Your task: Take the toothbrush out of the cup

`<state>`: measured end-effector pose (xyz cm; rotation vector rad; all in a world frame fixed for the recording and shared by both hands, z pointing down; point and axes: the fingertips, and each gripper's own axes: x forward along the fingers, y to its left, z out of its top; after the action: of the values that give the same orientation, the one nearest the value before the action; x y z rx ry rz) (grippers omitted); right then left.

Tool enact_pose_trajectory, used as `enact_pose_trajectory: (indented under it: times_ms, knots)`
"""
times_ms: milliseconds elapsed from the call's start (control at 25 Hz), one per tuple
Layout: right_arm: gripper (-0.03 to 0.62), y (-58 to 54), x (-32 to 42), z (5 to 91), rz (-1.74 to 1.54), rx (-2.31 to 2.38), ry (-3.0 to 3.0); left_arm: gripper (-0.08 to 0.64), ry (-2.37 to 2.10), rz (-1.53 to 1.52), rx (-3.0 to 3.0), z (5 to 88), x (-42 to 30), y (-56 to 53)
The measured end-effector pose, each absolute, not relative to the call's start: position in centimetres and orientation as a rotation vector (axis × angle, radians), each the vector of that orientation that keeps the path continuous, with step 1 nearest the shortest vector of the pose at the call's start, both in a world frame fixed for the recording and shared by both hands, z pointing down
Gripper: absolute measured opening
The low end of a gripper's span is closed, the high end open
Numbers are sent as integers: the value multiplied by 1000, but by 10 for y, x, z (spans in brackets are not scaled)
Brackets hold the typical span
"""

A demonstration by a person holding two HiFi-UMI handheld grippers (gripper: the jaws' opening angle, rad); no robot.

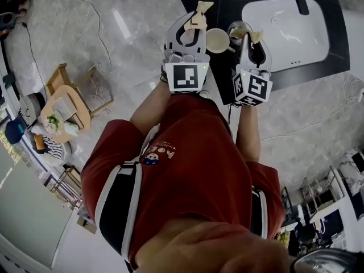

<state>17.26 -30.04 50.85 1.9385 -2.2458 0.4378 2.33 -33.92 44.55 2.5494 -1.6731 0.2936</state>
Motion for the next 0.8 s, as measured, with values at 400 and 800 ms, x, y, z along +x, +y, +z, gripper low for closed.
enact_pose_trajectory:
  times_ms: [400, 800]
  knots:
    - [63, -301, 169, 487, 407, 1955, -2257, 41, -1648, 243, 2586, 433, 27, -349]
    - [54, -292, 182, 438, 285, 2056, -2308, 41, -1634, 199, 2649, 411, 37, -350]
